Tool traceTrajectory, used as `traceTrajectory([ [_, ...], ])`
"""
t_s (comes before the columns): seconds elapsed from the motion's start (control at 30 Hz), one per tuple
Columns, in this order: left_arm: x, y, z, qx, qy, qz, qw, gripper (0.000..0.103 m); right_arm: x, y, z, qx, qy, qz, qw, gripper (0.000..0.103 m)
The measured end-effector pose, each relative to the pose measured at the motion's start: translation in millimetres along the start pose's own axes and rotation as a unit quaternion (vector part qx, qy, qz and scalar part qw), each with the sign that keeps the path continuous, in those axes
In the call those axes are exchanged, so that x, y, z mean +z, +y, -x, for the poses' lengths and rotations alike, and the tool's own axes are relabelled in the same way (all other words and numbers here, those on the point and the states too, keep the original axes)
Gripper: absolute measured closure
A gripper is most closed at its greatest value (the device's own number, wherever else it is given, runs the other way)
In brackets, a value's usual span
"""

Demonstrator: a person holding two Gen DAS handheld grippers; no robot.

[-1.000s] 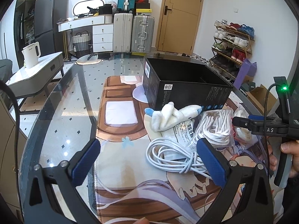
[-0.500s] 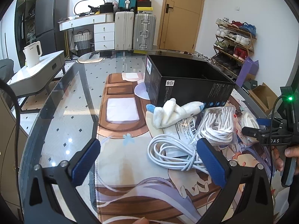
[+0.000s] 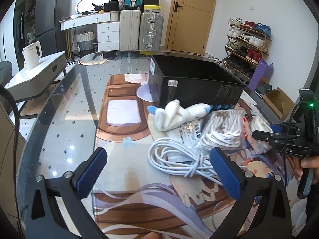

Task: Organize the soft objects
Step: 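Close the right tool on the clear bag of coiled white rope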

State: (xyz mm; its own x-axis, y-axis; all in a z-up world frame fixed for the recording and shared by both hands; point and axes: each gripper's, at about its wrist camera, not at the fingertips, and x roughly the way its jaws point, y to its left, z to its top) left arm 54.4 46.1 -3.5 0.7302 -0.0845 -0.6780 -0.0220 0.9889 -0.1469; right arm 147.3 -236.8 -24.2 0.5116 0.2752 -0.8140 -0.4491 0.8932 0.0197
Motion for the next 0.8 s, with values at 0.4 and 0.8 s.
traceTrajectory([
  [0.4,3,-23,3,-0.013,0.007,-0.008,0.9999,0.000,-4,6,4,0.005,-0.001,0.006,1.000,0.057],
  [0.8,9,-45,-2,-0.015,0.011,-0.029,0.9994,0.000,-7,8,5,0.004,-0.002,0.007,1.000,0.057],
])
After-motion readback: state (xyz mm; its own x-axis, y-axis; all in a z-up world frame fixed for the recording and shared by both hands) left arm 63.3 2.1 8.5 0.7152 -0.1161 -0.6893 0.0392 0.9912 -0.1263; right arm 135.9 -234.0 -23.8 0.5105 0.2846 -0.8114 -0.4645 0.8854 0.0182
